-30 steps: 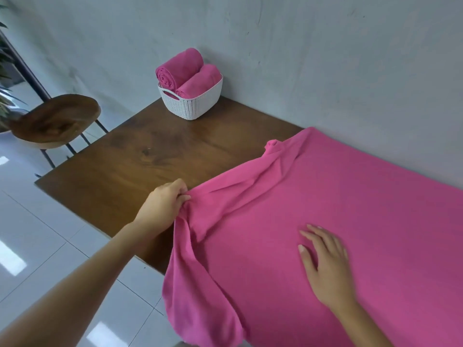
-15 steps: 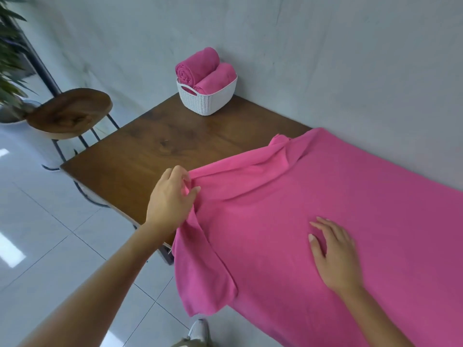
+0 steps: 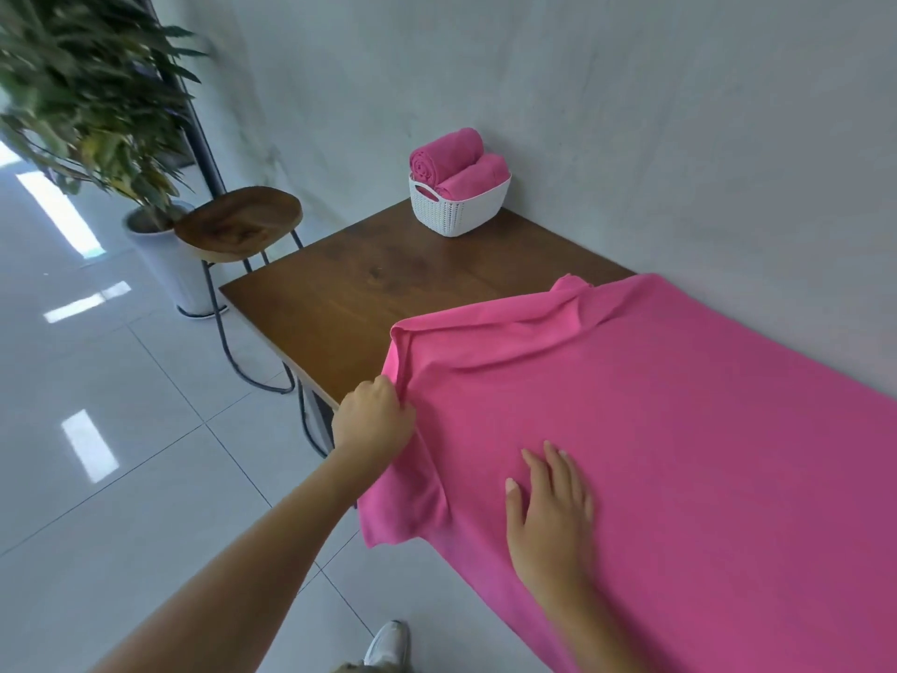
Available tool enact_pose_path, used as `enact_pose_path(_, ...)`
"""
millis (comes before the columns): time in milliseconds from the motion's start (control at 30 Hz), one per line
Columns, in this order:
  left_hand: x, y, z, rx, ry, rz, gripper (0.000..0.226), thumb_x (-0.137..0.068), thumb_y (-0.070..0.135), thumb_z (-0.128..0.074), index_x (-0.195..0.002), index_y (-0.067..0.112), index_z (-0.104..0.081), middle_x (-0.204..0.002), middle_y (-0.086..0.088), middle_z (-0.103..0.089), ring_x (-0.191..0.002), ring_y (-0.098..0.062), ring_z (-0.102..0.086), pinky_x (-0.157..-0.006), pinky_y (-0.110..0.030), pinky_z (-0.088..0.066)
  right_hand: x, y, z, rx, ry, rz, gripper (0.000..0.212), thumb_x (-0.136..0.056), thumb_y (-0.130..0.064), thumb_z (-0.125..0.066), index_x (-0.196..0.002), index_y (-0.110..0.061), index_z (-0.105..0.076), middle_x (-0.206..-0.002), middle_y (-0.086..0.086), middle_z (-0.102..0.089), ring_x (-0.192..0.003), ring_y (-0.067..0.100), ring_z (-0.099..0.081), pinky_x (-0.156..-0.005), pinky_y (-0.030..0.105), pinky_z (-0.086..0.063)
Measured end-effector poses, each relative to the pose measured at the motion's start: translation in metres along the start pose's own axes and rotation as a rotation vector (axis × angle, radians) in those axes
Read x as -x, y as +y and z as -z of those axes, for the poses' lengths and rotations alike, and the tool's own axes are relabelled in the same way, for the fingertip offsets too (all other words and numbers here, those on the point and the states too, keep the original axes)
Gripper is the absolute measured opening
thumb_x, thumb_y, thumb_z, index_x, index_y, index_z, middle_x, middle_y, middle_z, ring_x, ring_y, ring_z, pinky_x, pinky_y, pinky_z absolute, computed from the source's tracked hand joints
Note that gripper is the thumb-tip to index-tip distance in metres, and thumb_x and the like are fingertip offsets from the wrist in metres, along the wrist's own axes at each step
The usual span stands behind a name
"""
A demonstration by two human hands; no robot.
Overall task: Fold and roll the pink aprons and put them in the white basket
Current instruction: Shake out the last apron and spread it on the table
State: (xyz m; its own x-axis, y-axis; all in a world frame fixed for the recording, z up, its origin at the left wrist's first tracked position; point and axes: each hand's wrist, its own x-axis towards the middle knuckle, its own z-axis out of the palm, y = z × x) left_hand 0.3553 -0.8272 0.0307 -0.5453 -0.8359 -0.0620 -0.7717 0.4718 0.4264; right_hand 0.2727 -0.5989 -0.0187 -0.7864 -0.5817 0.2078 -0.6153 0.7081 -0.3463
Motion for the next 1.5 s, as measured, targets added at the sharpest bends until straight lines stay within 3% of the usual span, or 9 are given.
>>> enact_pose_path(233,-0.018,-0.041,0.036,0.231,-0.102,0.148,0.024,-0.088,0.008,-0.058,-0.068,-0.001,-0.068,-0.064,-0.010,-0.059,-0.057,-0.021,-0.051,-0.049,-0.025,-0.037,0.001,0.000,-0.002,0.074,0.033,0.027,0.050,-0.092,-0.039,-0.040,-0.126,-0.012,-0.066,-0.138,0.014,-0.060,-0.131,0.035,-0.051,-0.108,0.044,-0.030)
enact_pose_path(433,-0.049,-0.090,0.071,0.075,-0.050,0.149,0.020,-0.090,0.005,-0.060,-0.079,0.014,-0.074,-0.086,-0.011,-0.074,-0.080,-0.029,-0.069,-0.067,-0.031,-0.051,0.002,0.001,-0.003,0.062,0.052,0.035,0.049,-0.092,-0.038,-0.040,-0.125,-0.012,-0.066,-0.138,0.015,-0.059,-0.132,0.035,-0.050,-0.108,0.046,-0.031)
enact_pose_path(567,-0.079,-0.102,0.089,-0.020,-0.034,0.103,0.018,-0.094,0.010,-0.062,-0.089,0.007,-0.079,-0.088,-0.011,-0.073,-0.083,-0.029,-0.067,-0.074,-0.037,-0.056,0.001,0.002,-0.005,0.079,0.040,0.028,0.049,-0.093,-0.039,-0.041,-0.127,-0.015,-0.064,-0.141,0.012,-0.058,-0.134,0.033,-0.048,-0.111,0.044,-0.028)
enact_pose_path(767,-0.110,-0.104,0.086,-0.046,-0.064,0.098,0.014,-0.095,0.015,-0.067,-0.093,0.008,-0.079,-0.089,-0.010,-0.073,-0.085,-0.029,-0.065,-0.074,-0.033,-0.049,0.004,0.001,-0.002,0.094,0.021,0.012,0.050,-0.093,-0.043,-0.038,-0.129,-0.018,-0.064,-0.143,0.008,-0.057,-0.136,0.029,-0.046,-0.112,0.041,-0.026)
enact_pose_path(900,-0.124,-0.106,0.081,-0.114,-0.135,0.130,0.017,-0.095,0.013,-0.062,-0.085,0.003,-0.072,-0.079,-0.011,-0.068,-0.067,-0.024,-0.061,-0.055,-0.030,-0.045,0.003,0.003,-0.001,0.098,0.026,0.019,0.051,-0.095,-0.044,-0.037,-0.129,-0.018,-0.064,-0.143,0.006,-0.057,-0.137,0.027,-0.046,-0.114,0.039,-0.026)
enact_pose_path(1000,-0.138,-0.114,0.087,-0.219,-0.238,0.118,0.024,-0.096,0.011,-0.059,-0.072,0.007,-0.059,-0.070,-0.006,-0.057,-0.061,-0.019,-0.054,-0.054,-0.028,-0.044,0.002,0.003,0.001,0.094,0.017,0.021,0.052,-0.097,-0.046,-0.035,-0.132,-0.019,-0.062,-0.146,0.004,-0.054,-0.139,0.025,-0.043,-0.115,0.039,-0.025)
enact_pose_path(1200,-0.153,-0.138,0.101,-0.400,-0.443,-0.042,0.017,-0.090,0.015,-0.073,-0.074,0.011,-0.069,-0.074,-0.003,-0.067,-0.070,-0.017,-0.062,-0.072,-0.031,-0.052,0.003,0.004,0.000,0.067,0.011,0.003,0.054,-0.098,-0.051,-0.033,-0.137,-0.024,-0.058,-0.152,-0.002,-0.047,-0.143,0.020,-0.037,-0.117,0.041,-0.028)
enact_pose_path(1333,-0.162,-0.148,0.108,-0.156,-0.210,-0.151,0.021,-0.100,0.020,-0.058,-0.083,0.013,-0.069,-0.082,-0.006,-0.070,-0.076,-0.023,-0.067,-0.076,-0.040,-0.059,0.002,0.004,0.000,0.052,-0.007,-0.015,0.050,-0.098,-0.050,-0.039,-0.140,-0.027,-0.055,-0.153,-0.008,-0.045,-0.144,0.018,-0.037,-0.118,0.040,-0.028)
enact_pose_path(1500,-0.145,-0.127,0.096,0.068,-0.116,-0.694,0.012,-0.096,0.021,-0.061,-0.086,0.015,-0.062,-0.080,0.003,-0.061,-0.071,-0.016,-0.059,-0.064,-0.034,-0.051,0.000,-0.003,0.002,0.054,-0.021,-0.048,0.050,-0.098,-0.052,-0.041,-0.140,-0.030,-0.054,-0.153,-0.013,-0.043,-0.143,0.015,-0.037,-0.119,0.039,-0.029)
